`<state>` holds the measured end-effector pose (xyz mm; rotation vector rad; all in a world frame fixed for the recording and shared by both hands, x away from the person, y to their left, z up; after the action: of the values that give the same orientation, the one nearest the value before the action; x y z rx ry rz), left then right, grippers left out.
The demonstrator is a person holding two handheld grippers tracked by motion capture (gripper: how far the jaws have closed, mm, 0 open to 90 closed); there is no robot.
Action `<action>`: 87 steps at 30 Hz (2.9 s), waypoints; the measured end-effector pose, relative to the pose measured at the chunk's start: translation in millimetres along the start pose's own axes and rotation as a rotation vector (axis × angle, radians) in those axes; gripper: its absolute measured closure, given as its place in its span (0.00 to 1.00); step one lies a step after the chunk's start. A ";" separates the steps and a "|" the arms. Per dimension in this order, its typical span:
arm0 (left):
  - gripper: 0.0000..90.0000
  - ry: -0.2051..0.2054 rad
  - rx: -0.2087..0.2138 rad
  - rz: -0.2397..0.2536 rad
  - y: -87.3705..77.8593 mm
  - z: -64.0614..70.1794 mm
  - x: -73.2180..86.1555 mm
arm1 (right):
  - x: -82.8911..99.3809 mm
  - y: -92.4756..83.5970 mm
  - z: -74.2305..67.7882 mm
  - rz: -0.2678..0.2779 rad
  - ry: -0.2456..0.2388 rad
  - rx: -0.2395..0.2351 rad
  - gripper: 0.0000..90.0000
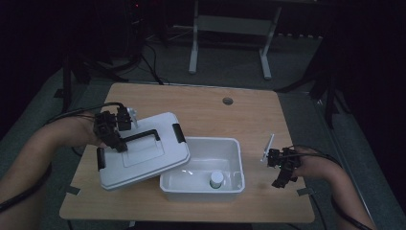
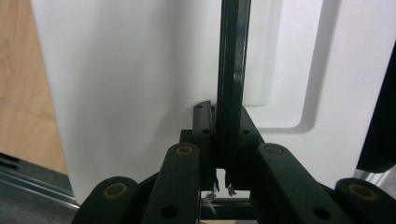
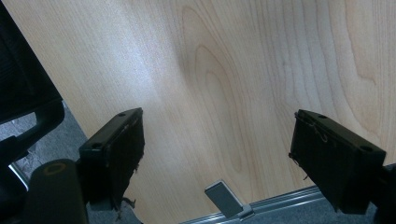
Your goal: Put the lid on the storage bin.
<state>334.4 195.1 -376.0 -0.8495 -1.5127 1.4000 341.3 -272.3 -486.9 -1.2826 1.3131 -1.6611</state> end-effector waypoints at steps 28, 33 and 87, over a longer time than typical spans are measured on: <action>0.93 0.186 -0.062 -0.006 -26.1 31.6 -75.7 | -1.7 3.3 -0.4 0.003 -0.007 -0.001 0.19; 0.93 0.217 -0.067 -0.003 -27.8 37.7 -89.0 | -2.6 2.5 -0.7 0.004 -0.006 -0.001 0.19; 0.93 0.344 -0.062 -0.046 3.9 56.7 -164.6 | -5.4 11.2 -0.9 0.004 -0.014 -0.013 0.19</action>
<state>344.0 23.4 -403.3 -1.0291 -1.3055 1.1117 341.2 -270.3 -499.2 -1.2960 1.3198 -1.6409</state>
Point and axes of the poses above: each handheld gripper's, and its own axes: y roughly forward along the jaws, x roughly out of its underside, z roughly to its right, the point moved 4 cm from there along y, roughly forward along the jaws, and after that the axes turned 14 degrees about -z, right-handed, at the moved point
